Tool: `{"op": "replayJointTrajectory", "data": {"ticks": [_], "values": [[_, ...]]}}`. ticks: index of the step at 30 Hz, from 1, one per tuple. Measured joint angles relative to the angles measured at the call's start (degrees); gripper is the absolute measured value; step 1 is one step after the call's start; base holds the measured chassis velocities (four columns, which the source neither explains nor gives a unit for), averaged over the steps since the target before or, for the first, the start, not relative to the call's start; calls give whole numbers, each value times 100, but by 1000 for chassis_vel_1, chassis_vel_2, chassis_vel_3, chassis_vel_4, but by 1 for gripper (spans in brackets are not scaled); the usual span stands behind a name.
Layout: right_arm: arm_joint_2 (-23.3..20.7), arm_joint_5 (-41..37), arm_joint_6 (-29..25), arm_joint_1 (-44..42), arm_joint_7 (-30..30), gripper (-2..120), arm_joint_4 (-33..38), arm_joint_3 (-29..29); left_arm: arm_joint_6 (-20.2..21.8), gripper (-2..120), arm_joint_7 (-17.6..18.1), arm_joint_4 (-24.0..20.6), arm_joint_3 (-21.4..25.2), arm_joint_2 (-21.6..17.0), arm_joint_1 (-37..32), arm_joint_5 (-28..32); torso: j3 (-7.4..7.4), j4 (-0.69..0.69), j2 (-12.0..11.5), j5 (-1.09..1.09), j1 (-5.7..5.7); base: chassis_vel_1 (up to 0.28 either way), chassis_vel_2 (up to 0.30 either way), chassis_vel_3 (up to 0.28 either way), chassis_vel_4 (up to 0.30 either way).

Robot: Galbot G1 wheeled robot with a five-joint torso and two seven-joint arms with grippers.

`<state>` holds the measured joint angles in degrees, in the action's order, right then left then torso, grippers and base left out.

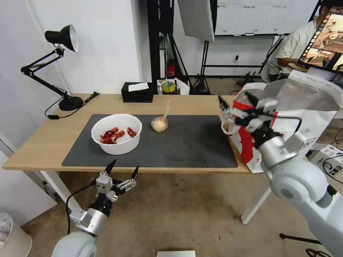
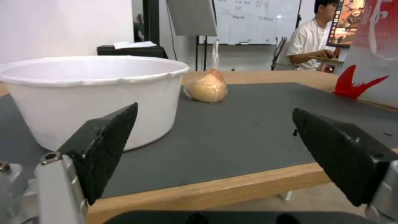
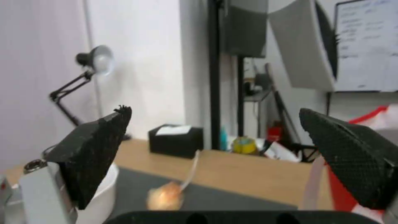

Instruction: Pick up the trash from the table and place it into the takeout bag.

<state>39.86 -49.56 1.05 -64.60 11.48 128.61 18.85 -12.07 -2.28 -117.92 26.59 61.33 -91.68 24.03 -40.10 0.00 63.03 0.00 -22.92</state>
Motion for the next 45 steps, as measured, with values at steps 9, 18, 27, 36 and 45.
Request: {"op": "replayJointTrajectory", "data": {"ticks": [9, 18, 27, 36, 45], "values": [[295, 569, -608, -1378, -668, 100, -74, 585, -120, 100, -24, 52, 44, 48, -81, -172, 0, -1, 0, 0, 0, 0, 0, 0, 0], [821, 1272, -1298, -2632, -992, 100, -369, 946, -244, 100, -138, 224, 143, 43, -102, -269, 0, 0, 0, -1, 0, 0, 0, 0, 0], [1319, 1869, -1817, -3135, -1048, 100, -882, 721, -296, 100, -163, 297, 195, 48, -149, -265, 0, 0, -1, 0, 0, 0, 0, 0, 0], [1668, 2215, -1905, -3156, -967, 100, -1102, 434, -385, 100, -264, 396, 317, 60, -262, -252, 0, 0, -1, 0, 0, 0, 0, 0, 0], [1679, 2253, -1896, -3067, -900, 100, -1146, 279, -403, 100, -278, 406, 334, 89, -286, -250, 0, 0, -1, 0, 0, 0, 0, 0, 0]]}}
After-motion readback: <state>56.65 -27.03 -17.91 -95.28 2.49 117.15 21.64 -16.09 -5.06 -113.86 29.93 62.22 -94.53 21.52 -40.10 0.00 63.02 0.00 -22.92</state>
